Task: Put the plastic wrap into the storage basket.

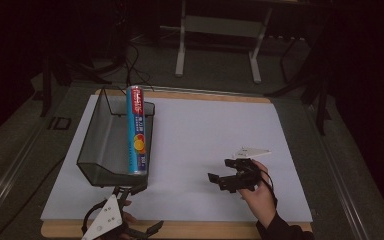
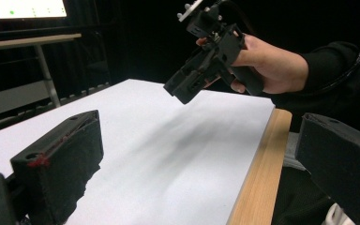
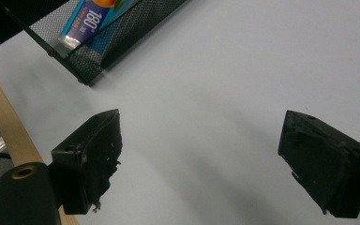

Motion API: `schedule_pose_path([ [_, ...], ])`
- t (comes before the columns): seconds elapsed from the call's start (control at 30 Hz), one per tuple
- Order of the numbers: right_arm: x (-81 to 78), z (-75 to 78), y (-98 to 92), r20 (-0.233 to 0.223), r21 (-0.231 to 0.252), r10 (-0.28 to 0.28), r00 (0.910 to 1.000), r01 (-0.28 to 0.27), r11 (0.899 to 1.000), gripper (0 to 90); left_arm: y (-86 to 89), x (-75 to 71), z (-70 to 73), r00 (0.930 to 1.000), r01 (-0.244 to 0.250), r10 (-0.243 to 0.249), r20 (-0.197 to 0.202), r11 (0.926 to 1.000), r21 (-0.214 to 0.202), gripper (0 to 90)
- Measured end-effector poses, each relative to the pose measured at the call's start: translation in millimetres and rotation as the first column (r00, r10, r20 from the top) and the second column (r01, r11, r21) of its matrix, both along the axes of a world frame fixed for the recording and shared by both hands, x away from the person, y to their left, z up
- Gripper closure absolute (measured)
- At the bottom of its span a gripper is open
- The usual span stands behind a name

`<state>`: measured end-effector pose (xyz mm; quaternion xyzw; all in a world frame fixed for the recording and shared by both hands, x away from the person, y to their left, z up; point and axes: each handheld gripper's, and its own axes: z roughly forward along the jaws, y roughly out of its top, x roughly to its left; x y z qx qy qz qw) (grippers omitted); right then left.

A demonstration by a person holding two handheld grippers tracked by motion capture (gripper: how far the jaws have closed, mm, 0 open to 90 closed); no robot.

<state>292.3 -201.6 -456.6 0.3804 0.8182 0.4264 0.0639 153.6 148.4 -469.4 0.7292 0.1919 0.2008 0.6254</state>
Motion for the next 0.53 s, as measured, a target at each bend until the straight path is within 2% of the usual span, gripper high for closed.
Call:
schedule_pose_path([
  [0.23, -2.4, -10.8, -3.5, -0.007, -0.012, -0.006, 1.0000, 0.006, 1.000, 13.6, -1.1, 0.4, -0.2, 1.0000, 0.005, -0.005, -0.001, 1.0000, 0.007, 2.1],
  [0.37, -1.8, -16.8, 0.2, 0.028, -0.039, -0.002, 0.9996, 0.003, 0.999, 13.6, -0.5, 0.4, 0.1, 1.0000, 0.004, -0.004, 0.000, 1.0000, 0.007, 2.1],
  [0.53, -1.4, -21.7, 2.9, 0.030, -0.046, 0.003, 0.9996, -0.001, 0.999, 13.6, 0.5, 0.3, 0.5, 1.0000, 0.001, -0.001, 0.002, 1.0000, 0.004, 2.1],
])
